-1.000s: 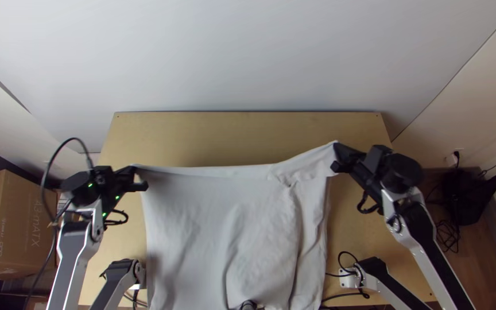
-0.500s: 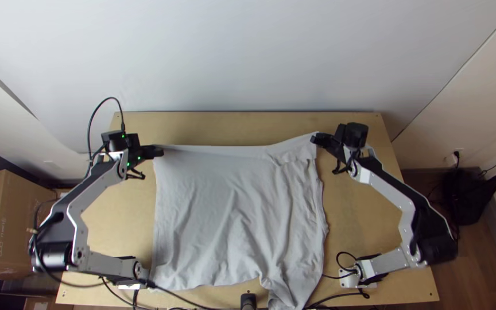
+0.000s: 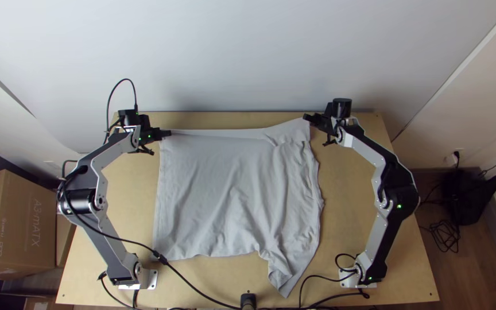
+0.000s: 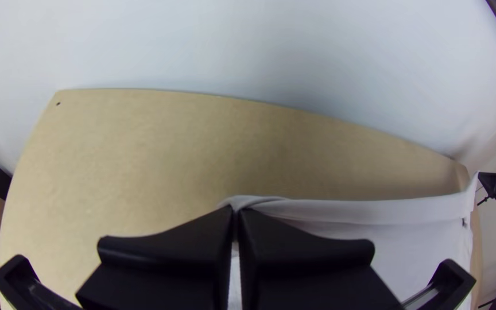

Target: Fold the t-shirt

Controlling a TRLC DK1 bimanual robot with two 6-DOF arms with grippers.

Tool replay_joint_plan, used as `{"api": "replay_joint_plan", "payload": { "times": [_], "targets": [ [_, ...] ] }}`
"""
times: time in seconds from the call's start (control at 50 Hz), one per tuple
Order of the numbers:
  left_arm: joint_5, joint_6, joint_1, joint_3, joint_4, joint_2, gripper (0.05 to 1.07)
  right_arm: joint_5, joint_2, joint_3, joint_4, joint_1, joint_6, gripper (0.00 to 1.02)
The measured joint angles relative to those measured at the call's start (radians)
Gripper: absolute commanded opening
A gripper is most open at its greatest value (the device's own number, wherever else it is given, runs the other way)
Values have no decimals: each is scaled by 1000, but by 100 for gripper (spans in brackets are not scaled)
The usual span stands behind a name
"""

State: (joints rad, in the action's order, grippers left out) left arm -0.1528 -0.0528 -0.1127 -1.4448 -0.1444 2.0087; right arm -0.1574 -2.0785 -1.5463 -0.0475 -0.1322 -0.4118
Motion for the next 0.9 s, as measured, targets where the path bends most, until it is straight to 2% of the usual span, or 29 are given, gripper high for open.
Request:
{"api": "replay_joint_plan", "payload": {
  "times": [0.36, 0.58, 0.76, 0.9],
  "targets": [
    [12, -9, 14, -260, -127, 175, 8, 19, -245, -385, -176, 4, 0, 2],
    [14, -57, 18, -427, -360, 202, 8, 29, -325, -607, -412, 4, -26, 2],
    [-18, -87, 23, -447, -466, 183, 8, 31, -316, -656, -533, 3, -49, 2],
    [-34, -90, 23, -411, -475, 126, 8, 35, -289, -656, -645, 2, -53, 2]
  ]
}}
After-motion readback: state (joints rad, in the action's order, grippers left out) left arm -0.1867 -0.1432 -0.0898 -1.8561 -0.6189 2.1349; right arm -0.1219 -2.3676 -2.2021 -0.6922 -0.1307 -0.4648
